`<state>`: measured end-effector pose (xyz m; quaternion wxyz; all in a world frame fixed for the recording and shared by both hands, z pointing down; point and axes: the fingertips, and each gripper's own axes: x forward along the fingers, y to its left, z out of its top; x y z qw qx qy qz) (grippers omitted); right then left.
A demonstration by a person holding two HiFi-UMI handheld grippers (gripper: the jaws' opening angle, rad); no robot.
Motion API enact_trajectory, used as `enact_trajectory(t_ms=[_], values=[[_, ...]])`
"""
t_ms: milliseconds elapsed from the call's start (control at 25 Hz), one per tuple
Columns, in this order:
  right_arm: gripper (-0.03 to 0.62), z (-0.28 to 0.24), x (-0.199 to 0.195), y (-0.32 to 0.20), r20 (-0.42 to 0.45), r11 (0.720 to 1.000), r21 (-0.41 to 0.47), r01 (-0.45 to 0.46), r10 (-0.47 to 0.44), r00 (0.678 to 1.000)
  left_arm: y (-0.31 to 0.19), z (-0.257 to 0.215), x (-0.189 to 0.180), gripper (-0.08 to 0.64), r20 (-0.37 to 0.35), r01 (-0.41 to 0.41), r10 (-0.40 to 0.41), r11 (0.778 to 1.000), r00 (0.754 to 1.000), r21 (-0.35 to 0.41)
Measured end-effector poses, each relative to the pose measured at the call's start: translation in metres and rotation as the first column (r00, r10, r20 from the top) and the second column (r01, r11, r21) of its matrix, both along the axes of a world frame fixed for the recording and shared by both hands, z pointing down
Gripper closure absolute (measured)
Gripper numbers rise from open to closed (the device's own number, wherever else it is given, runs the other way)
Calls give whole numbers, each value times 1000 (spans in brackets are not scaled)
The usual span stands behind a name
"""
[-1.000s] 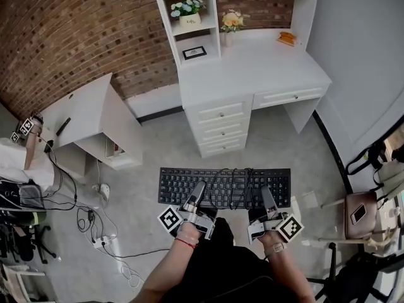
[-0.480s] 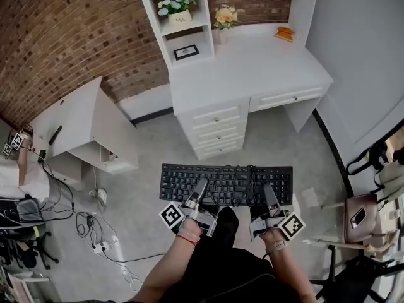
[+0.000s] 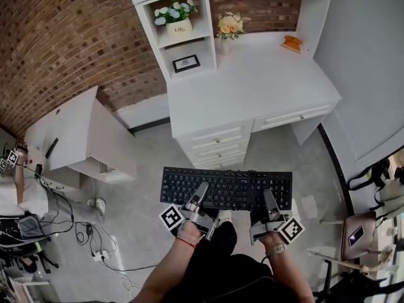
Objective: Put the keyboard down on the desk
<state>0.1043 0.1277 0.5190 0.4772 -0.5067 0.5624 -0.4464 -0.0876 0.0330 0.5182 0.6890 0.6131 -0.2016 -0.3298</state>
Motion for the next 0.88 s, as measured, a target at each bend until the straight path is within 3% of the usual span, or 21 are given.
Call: enact_trajectory(t_ms=[560, 880], values=[[522, 12, 25, -105, -23, 999, -28, 36, -37, 999, -92, 13, 27, 486, 52, -70, 69, 997, 996, 18], [522, 18, 35, -132, 0, 998, -54, 34, -34, 999, -119, 13, 39, 475, 68, -105, 102, 994, 993, 44]])
